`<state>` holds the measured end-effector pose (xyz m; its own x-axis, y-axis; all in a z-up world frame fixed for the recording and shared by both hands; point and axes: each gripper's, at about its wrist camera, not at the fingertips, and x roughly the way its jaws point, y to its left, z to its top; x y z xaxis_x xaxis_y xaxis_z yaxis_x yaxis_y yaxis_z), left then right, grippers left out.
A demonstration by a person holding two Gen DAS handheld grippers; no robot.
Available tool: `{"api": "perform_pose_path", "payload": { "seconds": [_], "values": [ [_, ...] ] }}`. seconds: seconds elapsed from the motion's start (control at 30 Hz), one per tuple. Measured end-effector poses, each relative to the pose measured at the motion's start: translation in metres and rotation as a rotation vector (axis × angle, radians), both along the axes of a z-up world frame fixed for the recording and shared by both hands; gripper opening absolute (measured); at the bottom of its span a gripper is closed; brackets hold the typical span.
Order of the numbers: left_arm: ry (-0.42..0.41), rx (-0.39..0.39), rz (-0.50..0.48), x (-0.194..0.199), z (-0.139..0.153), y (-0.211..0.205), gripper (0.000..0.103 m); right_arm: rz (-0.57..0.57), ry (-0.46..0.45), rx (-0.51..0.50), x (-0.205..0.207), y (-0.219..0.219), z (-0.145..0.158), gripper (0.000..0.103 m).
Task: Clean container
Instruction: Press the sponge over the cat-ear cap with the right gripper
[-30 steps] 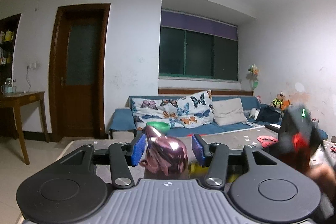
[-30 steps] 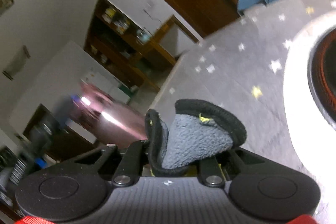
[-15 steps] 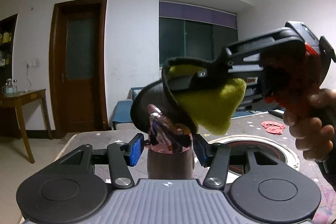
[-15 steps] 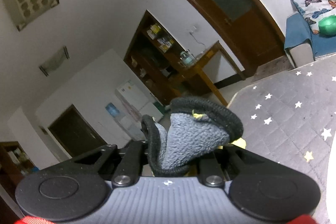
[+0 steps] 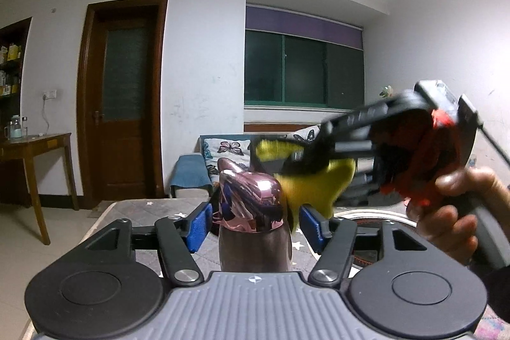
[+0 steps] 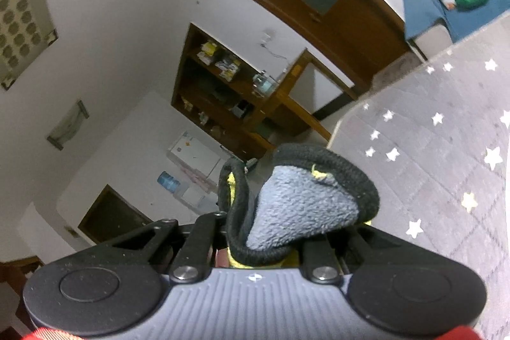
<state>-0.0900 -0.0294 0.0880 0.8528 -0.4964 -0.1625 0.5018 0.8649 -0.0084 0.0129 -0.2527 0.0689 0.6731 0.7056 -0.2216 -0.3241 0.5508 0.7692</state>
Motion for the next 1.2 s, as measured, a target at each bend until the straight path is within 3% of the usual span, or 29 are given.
{"api": "perform_pose_path", "payload": {
  "seconds": [0.23, 0.5, 0.6, 0.73, 0.8, 0.93, 1.2],
  "values": [
    [-0.006, -0.004, 0.008, -0.002, -0.001, -0.002, 0.064, -0.023, 0.090, -0.008, 0.011, -0.006, -0.031, 0.015],
    [-0.015, -0.016, 0.026, -0.005, -0.001, -0.005, 0.067, -0.026, 0.155, -0.194, 0.001, 0.002, -0.068, 0.015],
    [-0.005, -0.014, 0.043, -0.005, -0.002, -0.006, 0.074, -0.012, 0.154, -0.260, -0.010, 0.006, -0.073, 0.015],
    [0.024, -0.019, 0.059, -0.004, -0.006, -0.006, 0.074, 0.012, 0.151, -0.291, -0.025, 0.007, -0.073, 0.015],
    [0.032, -0.015, 0.067, -0.003, -0.008, -0.006, 0.073, 0.020, 0.143, -0.272, -0.031, 0.006, -0.069, 0.015],
    [0.038, -0.007, 0.053, -0.001, -0.006, -0.007, 0.058, 0.014, 0.097, -0.186, -0.037, -0.001, -0.047, 0.015],
    [0.025, 0.037, 0.018, -0.003, -0.005, -0.009, 0.056, 0.024, -0.089, -0.009, -0.035, -0.003, 0.023, 0.015]
  ]
}}
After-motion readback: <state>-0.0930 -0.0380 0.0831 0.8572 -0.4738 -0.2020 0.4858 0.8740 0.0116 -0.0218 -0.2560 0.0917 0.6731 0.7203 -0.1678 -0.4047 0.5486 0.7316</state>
